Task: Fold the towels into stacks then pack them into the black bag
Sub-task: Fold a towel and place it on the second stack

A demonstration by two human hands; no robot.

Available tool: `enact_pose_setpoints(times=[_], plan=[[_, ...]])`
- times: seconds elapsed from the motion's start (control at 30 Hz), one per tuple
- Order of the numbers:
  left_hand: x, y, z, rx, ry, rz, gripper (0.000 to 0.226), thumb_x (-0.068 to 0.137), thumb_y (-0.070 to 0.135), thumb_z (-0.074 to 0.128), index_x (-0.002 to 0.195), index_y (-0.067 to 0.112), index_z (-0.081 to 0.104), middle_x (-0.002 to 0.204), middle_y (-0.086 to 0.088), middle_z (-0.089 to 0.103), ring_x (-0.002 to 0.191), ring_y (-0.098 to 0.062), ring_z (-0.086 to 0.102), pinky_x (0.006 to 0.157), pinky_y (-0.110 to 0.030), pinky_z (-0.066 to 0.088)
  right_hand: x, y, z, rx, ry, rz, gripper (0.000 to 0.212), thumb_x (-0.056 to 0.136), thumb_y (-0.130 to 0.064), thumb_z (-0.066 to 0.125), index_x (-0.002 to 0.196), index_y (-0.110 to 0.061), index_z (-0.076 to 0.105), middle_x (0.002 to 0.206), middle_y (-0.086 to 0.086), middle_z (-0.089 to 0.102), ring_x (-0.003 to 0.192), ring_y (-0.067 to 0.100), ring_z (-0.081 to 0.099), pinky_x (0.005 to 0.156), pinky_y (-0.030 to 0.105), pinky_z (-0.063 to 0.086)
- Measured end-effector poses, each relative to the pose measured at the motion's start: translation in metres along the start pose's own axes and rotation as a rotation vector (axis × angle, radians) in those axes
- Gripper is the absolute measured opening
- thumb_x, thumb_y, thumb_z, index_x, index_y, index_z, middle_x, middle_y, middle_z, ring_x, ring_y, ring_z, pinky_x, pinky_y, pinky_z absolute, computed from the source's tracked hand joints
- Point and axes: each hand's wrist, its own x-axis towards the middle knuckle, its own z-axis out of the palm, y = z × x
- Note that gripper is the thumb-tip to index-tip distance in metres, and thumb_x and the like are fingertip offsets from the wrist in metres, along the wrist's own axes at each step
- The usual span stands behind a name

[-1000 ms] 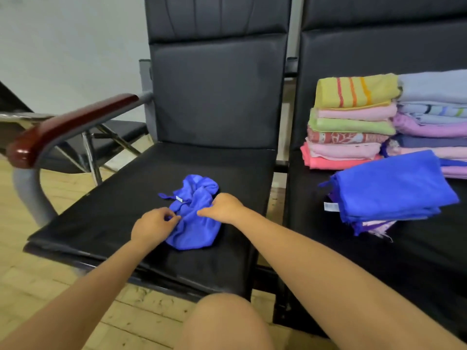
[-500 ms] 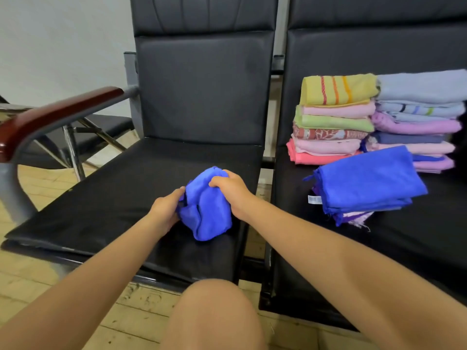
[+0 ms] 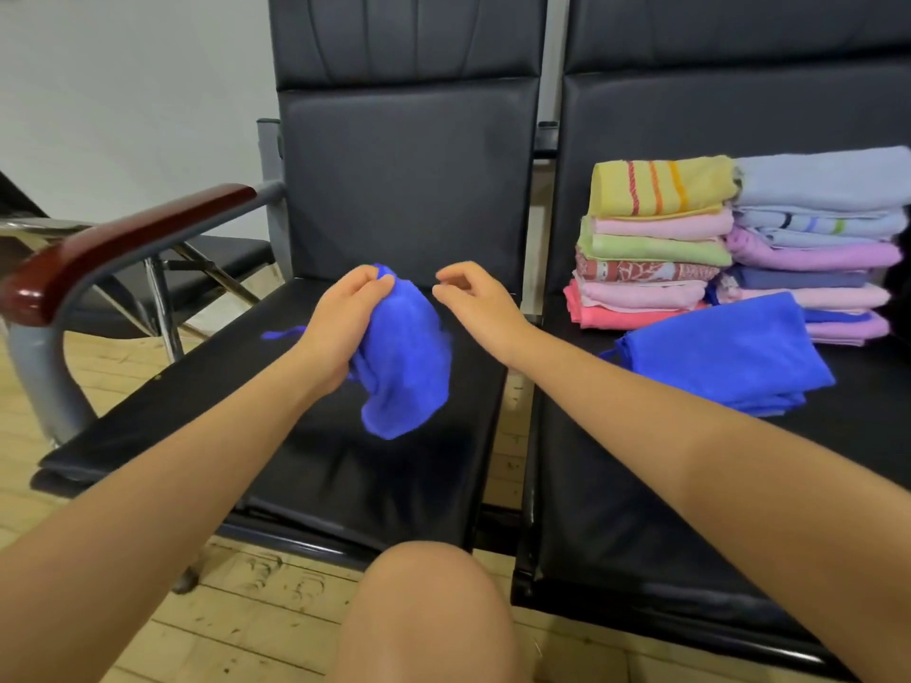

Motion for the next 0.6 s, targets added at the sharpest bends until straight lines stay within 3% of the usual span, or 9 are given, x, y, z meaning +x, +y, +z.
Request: enact_pose_setpoints(times=[0.1,0.23,0.37,0.43,0.53,0.6], plan=[[-0.002,0.027,0.005,0.135,-0.097,0.182,0.027,0.098,0.021,0.047,0.074,0.021,0.059,0.075,0.007,0.058,0.075,-0.008,0.054,0.072,-0.021,0.046,0.001,-0.018,-0.007,0.121,-0.129,-0.122,0.038,0.096,-0.013,0.05,0.133,-0.016,0.053,0.131,-0.001,0.056,0.12,0.008,0.052,0.092,0.016,0.043],[-0.003,0.058,0.016,0.188,-0.161,0.26,0.023,0.099,0.016,0.041,0.078,0.01,0.05,0.076,-0.006,0.046,0.072,-0.015,0.042,0.069,-0.03,0.036,-0.004,-0.026,-0.03,0.16,-0.22,-0.147,0.033,0.094,-0.022,0.052,0.124,-0.017,0.061,0.122,-0.003,0.063,0.115,0.013,0.058,0.101,0.039,0.047],[-0.007,0.086,0.036,0.13,-0.208,0.29,0.027,0.099,0.016,0.037,0.073,0.017,0.043,0.066,0.007,0.043,0.06,-0.006,0.037,0.056,-0.021,0.033,-0.013,-0.036,-0.064,0.158,-0.134,-0.225,0.033,0.087,-0.028,0.06,0.119,-0.02,0.06,0.119,0.0,0.064,0.113,0.013,0.059,0.097,0.032,0.048],[-0.011,0.101,0.051,0.13,-0.258,0.357,0.026,0.1,0.015,0.037,0.075,0.015,0.046,0.071,0.004,0.046,0.064,-0.007,0.04,0.059,-0.019,0.037,-0.018,-0.042,-0.085,0.214,-0.219,-0.205,0.043,0.081,-0.033,0.063,0.123,-0.023,0.058,0.124,-0.002,0.063,0.117,0.012,0.058,0.099,0.031,0.047],[-0.015,0.129,0.076,0.15,-0.31,0.441,0.025,0.099,0.013,0.04,0.077,0.015,0.052,0.077,0.003,0.052,0.071,-0.008,0.046,0.067,-0.02,0.041,-0.029,-0.049,-0.118,0.277,-0.318,-0.107,0.041,0.081,-0.027,0.063,0.119,-0.01,0.063,0.12,0.004,0.067,0.114,0.019,0.062,0.095,0.031,0.049],[-0.014,0.147,0.092,0.204,-0.32,0.502,0.022,0.098,0.015,0.044,0.082,0.016,0.058,0.079,0.008,0.057,0.073,-0.004,0.05,0.071,-0.018,0.043,-0.039,-0.053,-0.143,0.395,-0.252,-0.07,0.044,0.08,-0.021,0.063,0.119,-0.002,0.061,0.117,0.011,0.068,0.108,0.022,0.065,0.091,0.034,0.051]])
